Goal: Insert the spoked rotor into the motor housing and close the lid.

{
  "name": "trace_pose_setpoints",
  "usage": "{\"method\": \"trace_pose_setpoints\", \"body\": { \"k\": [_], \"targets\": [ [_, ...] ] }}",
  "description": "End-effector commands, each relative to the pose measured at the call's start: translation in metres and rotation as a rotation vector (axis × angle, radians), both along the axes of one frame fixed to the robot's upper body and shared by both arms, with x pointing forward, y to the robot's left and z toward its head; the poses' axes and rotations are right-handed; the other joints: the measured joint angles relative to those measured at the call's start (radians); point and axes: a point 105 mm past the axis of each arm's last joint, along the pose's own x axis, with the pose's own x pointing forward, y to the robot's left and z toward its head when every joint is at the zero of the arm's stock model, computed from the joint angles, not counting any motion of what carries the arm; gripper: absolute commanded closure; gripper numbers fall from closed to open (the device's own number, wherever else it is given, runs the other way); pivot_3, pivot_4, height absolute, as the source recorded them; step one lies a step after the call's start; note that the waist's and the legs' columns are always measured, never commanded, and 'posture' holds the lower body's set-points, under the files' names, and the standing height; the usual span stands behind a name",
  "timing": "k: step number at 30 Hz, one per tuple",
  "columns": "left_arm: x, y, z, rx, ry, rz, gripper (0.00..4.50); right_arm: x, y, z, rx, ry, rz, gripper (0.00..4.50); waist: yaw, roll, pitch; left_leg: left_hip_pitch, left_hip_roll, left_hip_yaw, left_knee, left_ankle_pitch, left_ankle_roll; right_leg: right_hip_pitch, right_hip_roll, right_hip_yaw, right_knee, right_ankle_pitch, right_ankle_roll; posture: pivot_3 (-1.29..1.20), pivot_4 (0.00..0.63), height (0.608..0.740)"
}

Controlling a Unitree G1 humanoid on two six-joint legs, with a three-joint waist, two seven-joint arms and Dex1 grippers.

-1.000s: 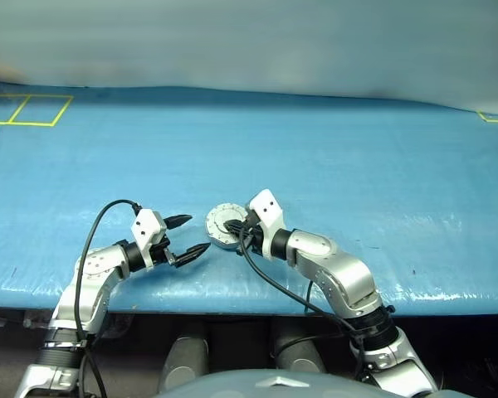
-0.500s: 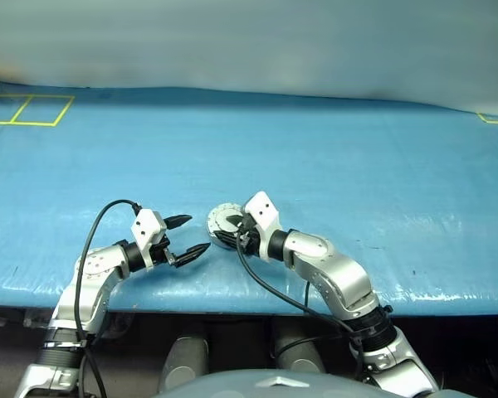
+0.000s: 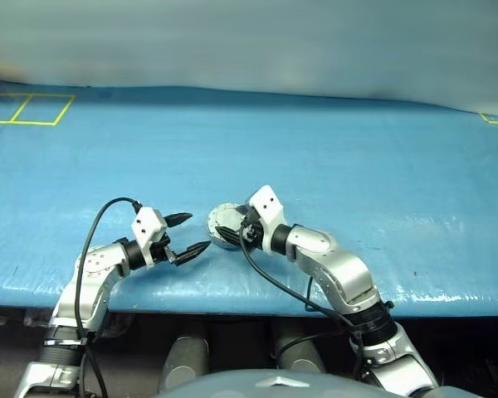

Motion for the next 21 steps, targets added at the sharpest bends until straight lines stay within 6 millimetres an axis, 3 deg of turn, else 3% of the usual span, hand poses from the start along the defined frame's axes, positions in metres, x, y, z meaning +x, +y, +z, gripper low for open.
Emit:
{"method": "trace_pose_setpoints", "body": {
  "k": [1,10,15,21],
  "targets": [
    [0.0003,-0.0028,0.0092,0.011,-0.039,-0.015,0.00,-0.0016,0.0028,0.0028,-0.006,-0.030,0.022,0.45,0.000,0.000,0.000,0.000,0.000,0.000,0.000,0.000,0.000,0.000,0.000,0.000,0.000,0.000,0.000,0.00,0.150,0.740],
    [-0.0003,-0.0012,0.0094,0.010,-0.041,-0.005,0.00,-0.0001,0.0017,-0.0014,-0.023,-0.039,0.020,0.45,0.000,0.000,0.000,-0.001,0.000,0.000,-0.001,0.000,0.000,-0.001,0.000,0.000,0.000,0.000,0.000,0.00,0.150,0.740],
    [0.0010,0.0045,0.0113,0.015,-0.048,0.015,0.00,-0.0019,0.0048,0.0008,-0.032,-0.066,0.034,1.45,-0.001,0.000,0.000,-0.001,0.000,0.000,-0.001,0.000,0.000,-0.001,0.000,0.000,0.000,0.000,0.000,0.00,0.150,0.740],
    [0.0011,0.0061,0.0113,0.018,-0.048,0.021,0.00,-0.0044,0.0088,0.0043,-0.067,-0.100,0.042,1.45,-0.001,0.000,0.000,0.000,0.000,0.000,-0.001,0.000,0.000,-0.001,0.000,0.000,0.000,0.000,0.000,0.00,0.150,0.740]
  ]
}}
